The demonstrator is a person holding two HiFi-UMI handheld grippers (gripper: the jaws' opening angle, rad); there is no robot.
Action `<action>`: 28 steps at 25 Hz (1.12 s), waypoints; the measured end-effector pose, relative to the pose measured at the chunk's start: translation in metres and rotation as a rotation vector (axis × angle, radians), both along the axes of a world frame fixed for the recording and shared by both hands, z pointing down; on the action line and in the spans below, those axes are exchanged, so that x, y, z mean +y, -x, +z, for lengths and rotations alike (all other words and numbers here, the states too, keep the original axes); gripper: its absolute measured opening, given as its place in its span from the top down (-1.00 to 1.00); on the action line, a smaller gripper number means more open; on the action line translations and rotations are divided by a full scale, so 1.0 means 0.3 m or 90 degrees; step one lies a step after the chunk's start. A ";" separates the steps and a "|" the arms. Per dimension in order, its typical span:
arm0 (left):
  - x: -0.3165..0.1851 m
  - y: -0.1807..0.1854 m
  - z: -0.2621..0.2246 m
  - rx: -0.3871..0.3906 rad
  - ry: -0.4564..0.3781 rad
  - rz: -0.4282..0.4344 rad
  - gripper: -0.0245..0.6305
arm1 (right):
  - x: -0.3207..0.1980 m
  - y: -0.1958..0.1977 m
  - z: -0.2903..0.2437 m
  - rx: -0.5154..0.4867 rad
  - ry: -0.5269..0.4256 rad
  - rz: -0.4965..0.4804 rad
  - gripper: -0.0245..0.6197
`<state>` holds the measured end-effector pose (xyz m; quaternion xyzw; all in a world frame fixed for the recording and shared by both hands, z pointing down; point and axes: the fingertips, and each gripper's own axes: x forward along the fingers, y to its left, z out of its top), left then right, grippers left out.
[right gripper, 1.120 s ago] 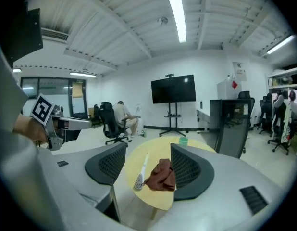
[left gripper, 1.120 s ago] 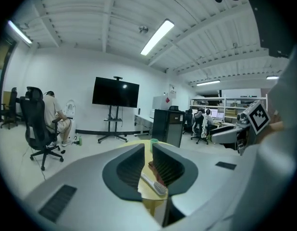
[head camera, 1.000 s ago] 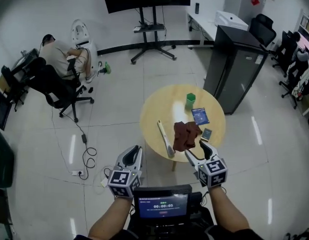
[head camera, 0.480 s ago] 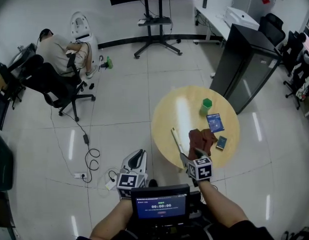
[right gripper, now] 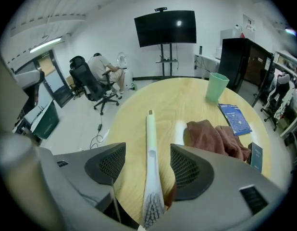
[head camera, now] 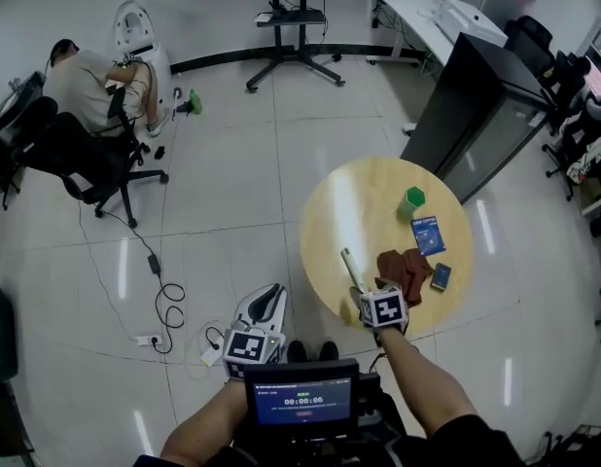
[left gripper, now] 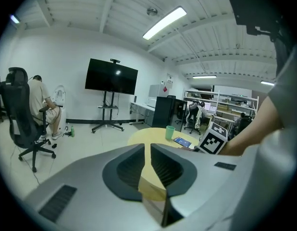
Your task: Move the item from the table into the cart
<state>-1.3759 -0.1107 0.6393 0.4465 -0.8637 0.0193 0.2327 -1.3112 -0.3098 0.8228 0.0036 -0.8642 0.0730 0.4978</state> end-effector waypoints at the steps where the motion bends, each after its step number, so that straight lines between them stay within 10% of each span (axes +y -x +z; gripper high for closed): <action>1: -0.005 0.036 0.011 0.007 -0.001 -0.007 0.82 | -0.006 0.040 0.008 0.007 0.000 -0.007 0.01; 14: -0.140 0.279 0.082 0.032 -0.013 0.025 0.82 | -0.040 0.316 0.183 0.130 0.021 -0.069 0.01; 18: -0.152 0.322 0.122 0.041 -0.002 0.020 0.82 | -0.050 0.363 0.210 0.137 0.028 -0.070 0.18; 20: -0.154 0.344 0.138 0.038 0.007 0.016 0.82 | -0.025 0.390 0.202 0.127 0.044 -0.081 0.58; 28: -0.167 0.378 0.168 0.034 0.021 0.001 0.82 | -0.068 0.379 0.224 0.143 0.035 -0.069 0.69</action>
